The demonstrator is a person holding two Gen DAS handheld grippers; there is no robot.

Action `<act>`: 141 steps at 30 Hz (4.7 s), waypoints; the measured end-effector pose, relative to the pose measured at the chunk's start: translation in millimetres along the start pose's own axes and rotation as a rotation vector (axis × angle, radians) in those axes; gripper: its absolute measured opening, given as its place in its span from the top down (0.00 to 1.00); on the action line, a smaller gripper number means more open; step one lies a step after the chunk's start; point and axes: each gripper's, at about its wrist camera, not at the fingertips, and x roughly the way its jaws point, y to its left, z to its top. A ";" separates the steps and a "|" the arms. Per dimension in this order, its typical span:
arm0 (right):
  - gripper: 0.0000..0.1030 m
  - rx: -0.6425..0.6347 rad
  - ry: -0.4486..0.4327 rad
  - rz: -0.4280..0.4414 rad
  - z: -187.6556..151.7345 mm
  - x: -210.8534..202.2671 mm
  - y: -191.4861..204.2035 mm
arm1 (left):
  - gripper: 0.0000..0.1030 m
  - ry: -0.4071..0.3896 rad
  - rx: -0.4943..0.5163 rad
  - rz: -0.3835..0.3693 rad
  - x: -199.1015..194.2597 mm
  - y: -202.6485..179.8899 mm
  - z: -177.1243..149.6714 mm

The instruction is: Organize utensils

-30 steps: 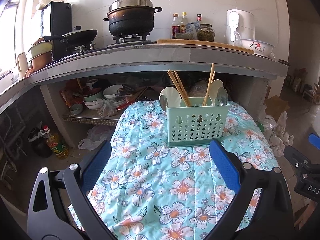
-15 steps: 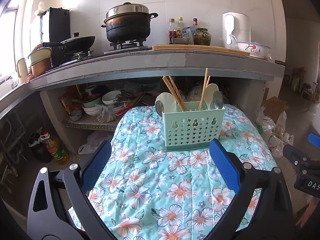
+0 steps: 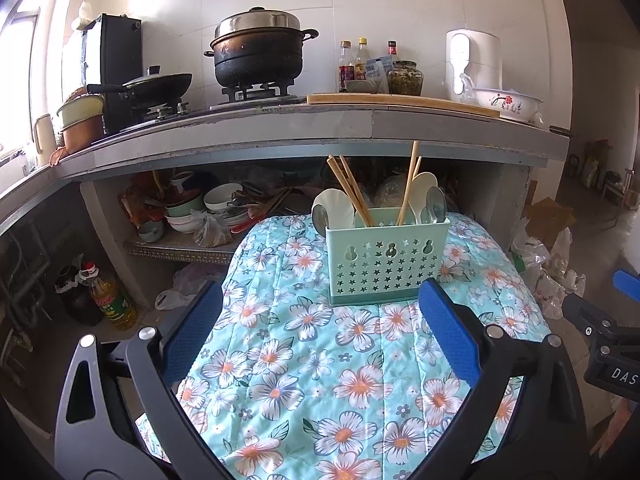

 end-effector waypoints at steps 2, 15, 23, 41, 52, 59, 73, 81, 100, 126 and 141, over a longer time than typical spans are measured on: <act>0.06 0.001 0.000 0.000 -0.1 -0.1 0.0 | 0.08 0.002 -0.001 -0.001 -0.1 0.1 0.6; 0.06 -0.002 -0.001 -0.001 1.1 -0.2 1.2 | 0.08 0.016 -0.006 0.002 2.3 0.8 1.1; 0.06 -0.008 -0.003 0.004 2.1 -0.5 3.0 | 0.08 0.016 -0.013 0.006 2.7 4.1 0.6; 0.06 -0.015 0.001 0.009 2.5 1.7 2.3 | 0.08 0.020 -0.014 0.007 3.3 5.7 -0.4; 0.06 -0.014 0.001 0.009 2.6 1.5 2.5 | 0.08 0.025 -0.011 0.006 4.2 5.4 -3.6; 0.06 -0.014 0.001 0.009 2.8 1.4 2.3 | 0.08 0.025 -0.012 0.006 4.3 5.8 -3.6; 0.06 -0.015 -0.001 0.009 2.9 1.3 2.4 | 0.08 0.026 -0.012 0.006 4.6 6.1 -3.4; 0.06 -0.014 -0.001 0.009 3.0 1.2 2.5 | 0.08 0.025 -0.012 0.005 4.5 6.4 -3.2; 0.06 -0.025 -0.001 0.015 3.7 2.9 6.2 | 0.08 0.026 -0.012 0.005 4.4 6.2 -2.6; 0.06 -0.033 -0.002 0.019 6.6 2.3 10.2 | 0.08 0.026 -0.012 0.005 3.6 5.7 -1.6; 0.06 -0.036 -0.003 0.022 8.5 3.0 10.8 | 0.08 0.026 -0.011 0.005 4.2 6.2 -1.7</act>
